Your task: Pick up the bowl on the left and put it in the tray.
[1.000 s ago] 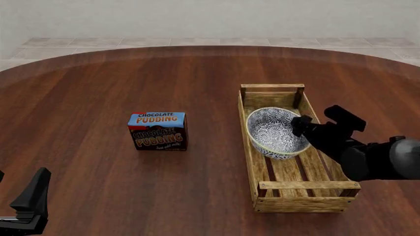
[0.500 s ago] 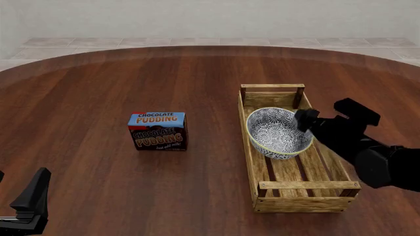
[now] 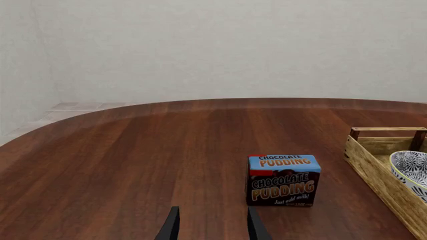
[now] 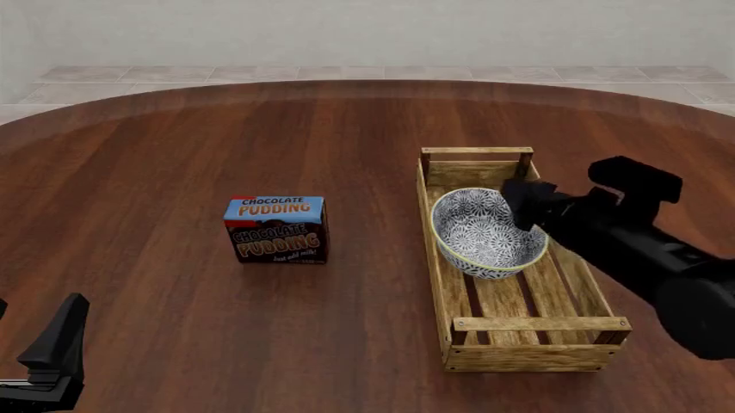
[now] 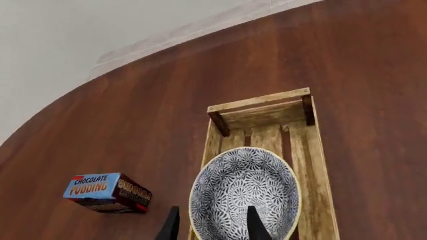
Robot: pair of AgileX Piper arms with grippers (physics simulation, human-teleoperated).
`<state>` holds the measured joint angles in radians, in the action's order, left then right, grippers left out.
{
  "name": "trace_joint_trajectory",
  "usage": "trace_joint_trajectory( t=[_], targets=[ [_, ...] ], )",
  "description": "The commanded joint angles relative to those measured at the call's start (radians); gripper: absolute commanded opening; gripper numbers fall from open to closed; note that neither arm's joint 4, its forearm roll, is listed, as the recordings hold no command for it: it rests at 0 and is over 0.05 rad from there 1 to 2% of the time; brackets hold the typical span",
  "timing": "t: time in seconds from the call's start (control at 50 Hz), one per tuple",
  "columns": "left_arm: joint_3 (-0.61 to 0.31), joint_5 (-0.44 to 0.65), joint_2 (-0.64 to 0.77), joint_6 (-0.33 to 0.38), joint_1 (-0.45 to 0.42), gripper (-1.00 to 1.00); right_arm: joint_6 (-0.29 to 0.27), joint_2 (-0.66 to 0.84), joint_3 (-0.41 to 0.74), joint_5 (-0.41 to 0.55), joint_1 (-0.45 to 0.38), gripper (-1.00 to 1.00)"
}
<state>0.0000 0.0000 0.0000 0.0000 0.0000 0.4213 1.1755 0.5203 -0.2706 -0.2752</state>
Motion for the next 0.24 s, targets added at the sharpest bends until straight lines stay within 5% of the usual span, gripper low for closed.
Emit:
trace_joint_trajectory(
  t=[0.02, 0.08, 0.24],
  targets=[
    [0.000, 0.000, 0.000, 0.000, 0.000, 1.00, -0.094, -0.009, 0.005, 0.011, -0.065, 1.00],
    [0.000, 0.000, 0.000, 0.000, 0.000, 1.00, -0.128, 0.009, 0.013, 0.011, -0.078, 1.00],
    [0.000, 0.000, 0.000, 0.000, 0.000, 1.00, -0.112, 0.029, 0.007, -0.016, -0.096, 1.00]
  ],
)
